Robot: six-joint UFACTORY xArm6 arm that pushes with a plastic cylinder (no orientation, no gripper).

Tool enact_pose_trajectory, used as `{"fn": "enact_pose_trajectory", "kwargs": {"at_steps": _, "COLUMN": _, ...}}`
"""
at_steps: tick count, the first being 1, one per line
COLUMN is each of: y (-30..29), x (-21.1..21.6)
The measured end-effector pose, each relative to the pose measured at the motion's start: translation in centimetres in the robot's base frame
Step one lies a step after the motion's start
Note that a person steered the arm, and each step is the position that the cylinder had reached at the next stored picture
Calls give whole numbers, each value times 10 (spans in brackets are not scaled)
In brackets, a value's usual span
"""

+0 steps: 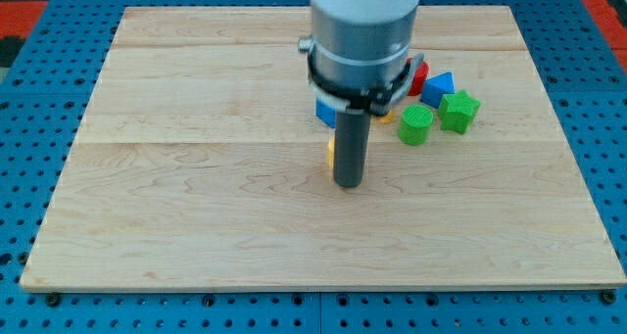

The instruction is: Push the blue cube into the yellow heart

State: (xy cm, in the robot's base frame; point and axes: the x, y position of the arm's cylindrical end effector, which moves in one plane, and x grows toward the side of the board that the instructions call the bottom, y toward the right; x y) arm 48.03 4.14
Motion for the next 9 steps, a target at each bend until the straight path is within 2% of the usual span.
{"fn": "enact_pose_trajectory", "kwargs": {"at_steps": 2, "y": 39, "x": -29}}
{"fn": "enact_pose_trajectory", "kwargs": {"at_steps": 3, "y": 31, "x": -69}}
{"fn": "enact_pose_trajectory", "kwargs": {"at_steps": 4, "y": 38, "x": -77}}
{"fn": "enact_pose_trajectory", "kwargs": {"at_steps": 7, "y": 17, "x": -21}}
{"fn": "enact_pose_trajectory", "kwargs": {"at_steps": 8, "y": -38, "x": -19}}
{"fn": "enact_pose_trajectory", "kwargs": {"at_steps": 9, "y": -36, "x": -58}}
